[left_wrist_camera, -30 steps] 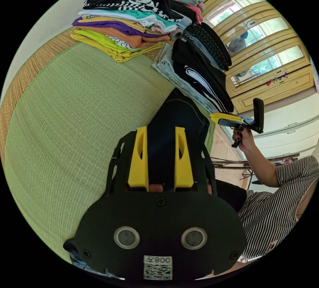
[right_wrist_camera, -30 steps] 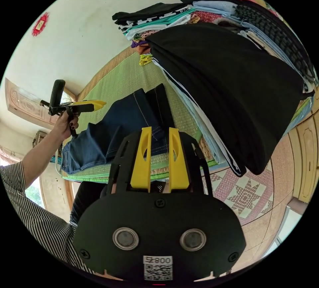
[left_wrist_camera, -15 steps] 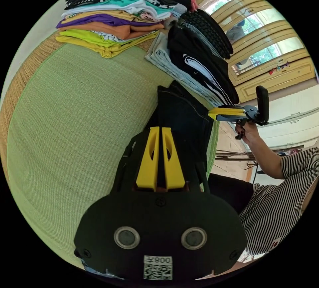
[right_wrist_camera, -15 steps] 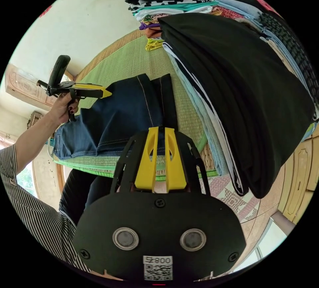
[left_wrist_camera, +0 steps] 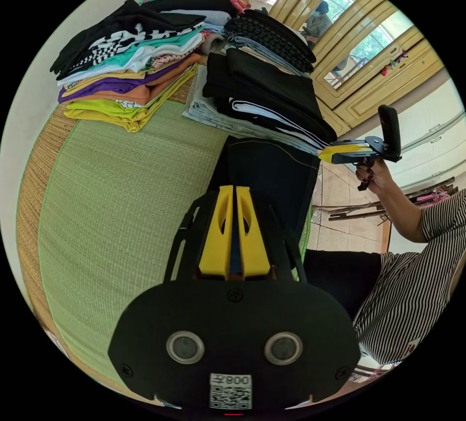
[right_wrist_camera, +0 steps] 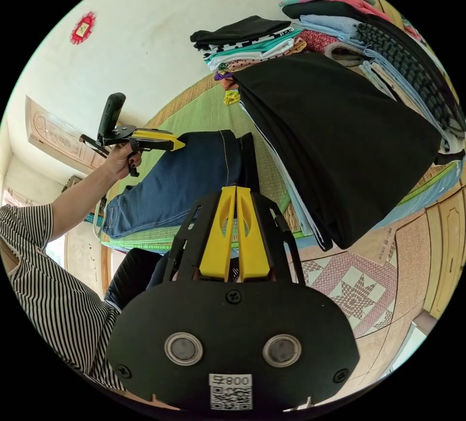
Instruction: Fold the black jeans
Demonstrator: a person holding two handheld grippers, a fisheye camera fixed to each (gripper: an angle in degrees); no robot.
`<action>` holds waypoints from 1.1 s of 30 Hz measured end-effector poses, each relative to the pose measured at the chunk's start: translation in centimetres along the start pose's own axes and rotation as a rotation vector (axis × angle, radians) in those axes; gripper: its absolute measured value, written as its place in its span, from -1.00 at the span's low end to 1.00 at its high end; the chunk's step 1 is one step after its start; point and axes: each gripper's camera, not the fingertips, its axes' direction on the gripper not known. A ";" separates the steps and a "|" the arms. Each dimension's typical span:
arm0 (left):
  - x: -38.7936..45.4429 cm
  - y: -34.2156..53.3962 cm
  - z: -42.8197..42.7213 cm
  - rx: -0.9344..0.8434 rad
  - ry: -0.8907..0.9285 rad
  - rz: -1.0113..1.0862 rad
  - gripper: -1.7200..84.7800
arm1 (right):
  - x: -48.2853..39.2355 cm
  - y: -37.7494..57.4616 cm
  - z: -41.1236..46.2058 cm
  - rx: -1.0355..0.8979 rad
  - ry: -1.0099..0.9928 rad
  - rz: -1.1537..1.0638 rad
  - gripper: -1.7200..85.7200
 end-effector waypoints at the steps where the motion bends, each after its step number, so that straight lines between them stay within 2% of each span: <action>1: -0.2 -0.2 0.2 0.000 0.011 -0.004 -0.94 | 0.1 0.1 -0.2 0.001 -0.003 0.006 -0.96; 7: -0.8 -0.3 1.7 0.006 0.021 -0.015 -0.91 | -0.2 0.1 0.1 -0.017 0.028 0.020 -0.96; 10: -2.3 -0.1 3.8 -0.035 0.094 -0.067 -0.88 | 0.8 -0.1 2.5 -0.088 0.037 0.083 -0.96; 15: -4.0 0.2 5.0 -0.001 0.223 -0.119 -0.86 | -0.1 -0.4 2.6 -0.083 0.027 0.110 -0.96; 22: -3.5 1.9 5.7 -0.045 0.093 -0.048 -0.93 | -3.4 -1.9 2.3 -0.081 0.046 0.092 -0.96; 29: -5.0 6.2 7.2 -0.039 0.078 -0.114 -0.93 | -6.7 -3.3 2.3 -0.072 0.051 0.126 -0.96; 33: -5.3 9.4 5.9 0.056 0.042 -0.125 -0.94 | -11.0 -4.5 0.9 -0.014 0.201 0.097 -0.96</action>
